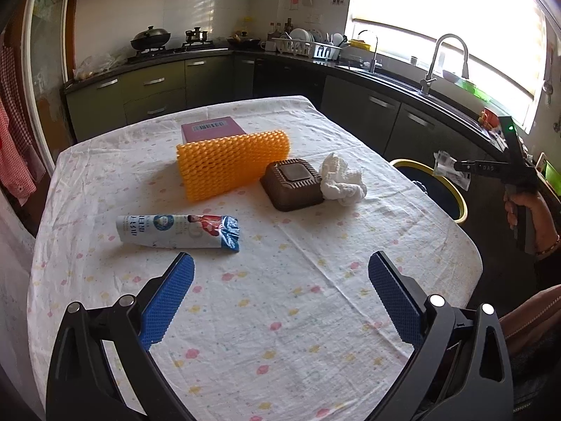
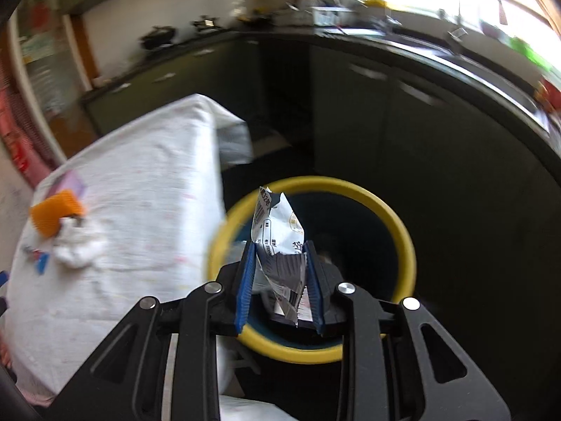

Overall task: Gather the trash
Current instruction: 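Lower the wrapper into the yellow bin and open the right gripper, then grasp the toothpaste tube with the left gripper and lift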

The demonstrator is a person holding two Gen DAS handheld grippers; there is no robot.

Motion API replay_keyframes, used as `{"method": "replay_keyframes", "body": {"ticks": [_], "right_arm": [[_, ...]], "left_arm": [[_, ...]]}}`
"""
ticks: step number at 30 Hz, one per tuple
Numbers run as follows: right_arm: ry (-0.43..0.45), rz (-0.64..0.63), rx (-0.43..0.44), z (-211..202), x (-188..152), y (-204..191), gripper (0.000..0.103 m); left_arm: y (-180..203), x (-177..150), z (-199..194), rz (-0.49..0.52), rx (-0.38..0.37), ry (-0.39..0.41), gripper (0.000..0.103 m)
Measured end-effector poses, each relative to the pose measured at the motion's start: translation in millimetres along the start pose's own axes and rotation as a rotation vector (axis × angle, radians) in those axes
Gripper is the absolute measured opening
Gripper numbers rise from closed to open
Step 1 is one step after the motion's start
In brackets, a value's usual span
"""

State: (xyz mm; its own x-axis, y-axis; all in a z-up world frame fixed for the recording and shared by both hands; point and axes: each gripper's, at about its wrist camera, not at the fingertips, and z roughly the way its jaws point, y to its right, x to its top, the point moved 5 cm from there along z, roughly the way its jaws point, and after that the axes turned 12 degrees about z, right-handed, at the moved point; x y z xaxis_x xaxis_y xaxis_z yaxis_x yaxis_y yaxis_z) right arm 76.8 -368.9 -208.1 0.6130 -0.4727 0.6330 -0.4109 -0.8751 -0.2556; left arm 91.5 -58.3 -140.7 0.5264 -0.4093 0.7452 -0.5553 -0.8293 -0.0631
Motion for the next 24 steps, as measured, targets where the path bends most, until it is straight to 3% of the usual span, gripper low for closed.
{"method": "replay_keyframes", "body": {"ticks": [5,7,8,19,24], "right_arm": [[-0.015,0.033,-0.047,28.1,-2.7,17.9,0.027],[-0.025,0.051,-0.055,38.9,-0.5,22.8,0.041],[-0.025,0.057,-0.053,42.5,-0.5,21.4,0.043],[0.005,0.041,0.009,20.2,-4.6,3.8,0.044],[0.011,0.021,0.038,10.5,-6.6,-9.9,0.047]], "left_arm": [[9.2,2.5,2.7,0.030,0.000,-0.011,0.098],[11.1,3.4,3.8,0.038,-0.001,-0.013,0.098],[11.4,3.6,4.4,0.041,-0.001,-0.015,0.098],[8.8,1.9,15.6,0.038,-0.040,-0.031,0.098],[1.4,5.5,16.5,0.088,-0.078,-0.021,0.098]]}}
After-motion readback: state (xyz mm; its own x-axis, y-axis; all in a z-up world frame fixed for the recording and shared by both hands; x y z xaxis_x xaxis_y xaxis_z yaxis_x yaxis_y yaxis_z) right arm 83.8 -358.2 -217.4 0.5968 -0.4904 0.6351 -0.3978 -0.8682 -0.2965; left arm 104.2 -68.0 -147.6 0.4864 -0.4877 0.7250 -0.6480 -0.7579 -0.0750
